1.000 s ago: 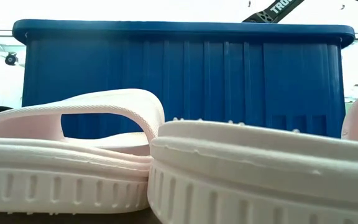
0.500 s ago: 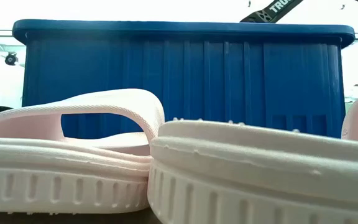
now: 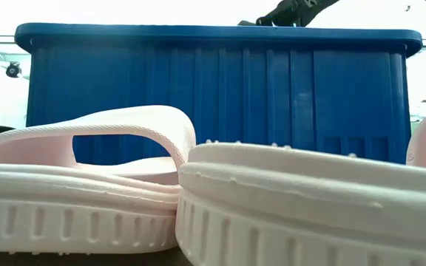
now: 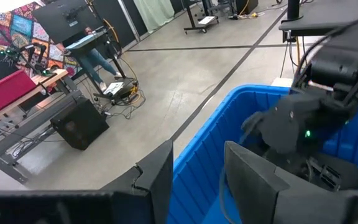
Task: Pick and place slides into bin
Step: Put the bottom green slide into the blue bin
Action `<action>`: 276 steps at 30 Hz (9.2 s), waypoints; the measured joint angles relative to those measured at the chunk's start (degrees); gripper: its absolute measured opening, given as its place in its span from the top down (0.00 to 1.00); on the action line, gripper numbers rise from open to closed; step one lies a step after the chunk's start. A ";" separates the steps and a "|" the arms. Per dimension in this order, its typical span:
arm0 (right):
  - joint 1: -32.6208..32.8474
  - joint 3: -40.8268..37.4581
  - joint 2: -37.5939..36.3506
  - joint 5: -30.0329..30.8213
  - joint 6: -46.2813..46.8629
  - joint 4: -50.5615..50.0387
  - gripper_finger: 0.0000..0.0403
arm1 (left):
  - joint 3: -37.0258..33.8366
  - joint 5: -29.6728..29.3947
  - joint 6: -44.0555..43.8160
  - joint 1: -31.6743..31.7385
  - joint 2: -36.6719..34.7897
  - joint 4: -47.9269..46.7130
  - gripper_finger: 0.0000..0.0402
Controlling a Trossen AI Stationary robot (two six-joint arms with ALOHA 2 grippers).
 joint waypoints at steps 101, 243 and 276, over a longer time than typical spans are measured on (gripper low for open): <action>28.99 2.62 -32.84 -25.56 53.19 -6.99 0.52 | -30.00 38.28 -16.81 0.02 -35.95 1.58 0.68; 62.81 -21.59 -24.85 -16.30 97.43 -10.84 0.52 | -34.66 38.12 -20.10 0.02 -38.51 0.96 0.68; 62.96 -36.86 -27.66 -33.81 74.23 4.44 0.52 | -34.66 37.51 -20.01 0.00 -37.92 2.67 0.68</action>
